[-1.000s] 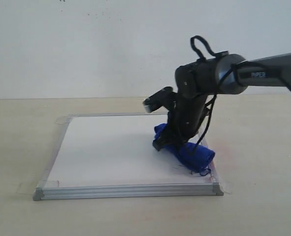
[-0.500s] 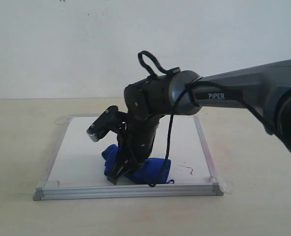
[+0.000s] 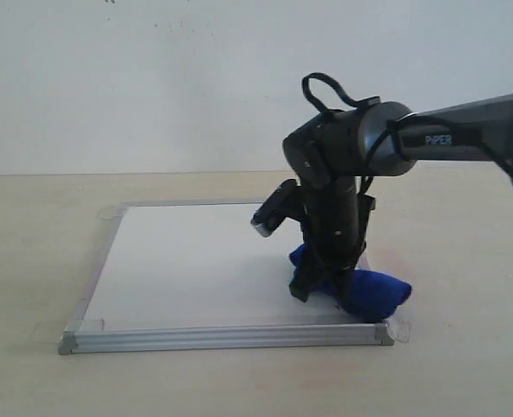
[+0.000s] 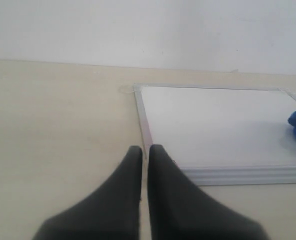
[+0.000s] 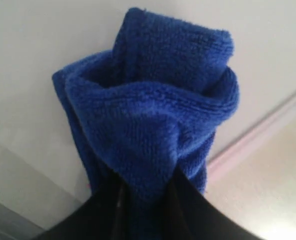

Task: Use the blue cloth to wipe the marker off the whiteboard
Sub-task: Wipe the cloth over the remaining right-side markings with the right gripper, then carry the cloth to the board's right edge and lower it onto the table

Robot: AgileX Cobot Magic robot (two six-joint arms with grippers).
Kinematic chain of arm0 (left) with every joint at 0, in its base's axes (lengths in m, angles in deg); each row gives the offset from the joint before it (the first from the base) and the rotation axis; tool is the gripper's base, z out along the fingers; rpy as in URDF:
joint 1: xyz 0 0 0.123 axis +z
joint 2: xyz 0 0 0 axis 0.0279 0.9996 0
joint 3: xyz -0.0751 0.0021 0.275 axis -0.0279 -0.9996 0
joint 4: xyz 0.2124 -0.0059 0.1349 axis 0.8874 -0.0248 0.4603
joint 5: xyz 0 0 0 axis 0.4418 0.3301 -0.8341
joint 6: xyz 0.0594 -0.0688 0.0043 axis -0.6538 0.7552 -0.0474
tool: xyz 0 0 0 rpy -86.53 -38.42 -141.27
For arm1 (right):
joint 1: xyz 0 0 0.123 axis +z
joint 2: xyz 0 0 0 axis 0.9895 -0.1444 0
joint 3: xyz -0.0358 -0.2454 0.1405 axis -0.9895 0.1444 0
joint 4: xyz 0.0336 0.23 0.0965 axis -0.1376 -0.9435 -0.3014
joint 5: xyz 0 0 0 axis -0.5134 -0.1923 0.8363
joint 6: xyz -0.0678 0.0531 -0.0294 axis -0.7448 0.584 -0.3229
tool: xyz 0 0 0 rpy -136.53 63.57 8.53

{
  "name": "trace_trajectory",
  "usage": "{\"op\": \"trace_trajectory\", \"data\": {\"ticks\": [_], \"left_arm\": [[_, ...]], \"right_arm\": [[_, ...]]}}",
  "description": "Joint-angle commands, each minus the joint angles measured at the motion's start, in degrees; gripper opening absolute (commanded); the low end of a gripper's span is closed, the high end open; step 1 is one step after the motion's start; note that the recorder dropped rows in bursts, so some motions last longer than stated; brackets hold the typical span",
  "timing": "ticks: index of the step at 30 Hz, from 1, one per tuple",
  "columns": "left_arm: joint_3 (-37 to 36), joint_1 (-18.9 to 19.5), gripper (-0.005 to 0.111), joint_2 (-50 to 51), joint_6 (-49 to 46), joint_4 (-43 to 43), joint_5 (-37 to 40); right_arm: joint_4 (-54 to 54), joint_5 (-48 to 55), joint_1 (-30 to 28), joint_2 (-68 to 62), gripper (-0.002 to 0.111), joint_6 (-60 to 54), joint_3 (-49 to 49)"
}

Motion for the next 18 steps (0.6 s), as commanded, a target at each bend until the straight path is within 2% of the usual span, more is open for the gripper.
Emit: {"op": "trace_trajectory", "data": {"ticks": [1,6,10,14,18], "left_arm": [[-0.2,0.1,0.004,-0.2,0.0,0.3,0.0],[-0.2,0.1,0.004,-0.2,0.0,0.3,0.0],[-0.2,0.1,0.004,-0.2,0.0,0.3,0.0],[-0.2,0.1,0.004,-0.2,0.0,0.3,0.0],[-0.2,0.1,0.004,-0.2,0.0,0.3,0.0]], "right_arm": [[3.0,-0.7,-4.2,1.4,0.000,0.6,6.0],[-3.3,-2.7,-2.4,1.6,0.000,-1.6,6.6],[-7.3,-3.0,4.4,1.6,0.000,-9.0,6.6],[-7.3,-3.5,8.6,1.6,0.000,-9.3,6.6],[-1.3,0.3,4.9,1.6,0.000,-4.9,6.6]]}}
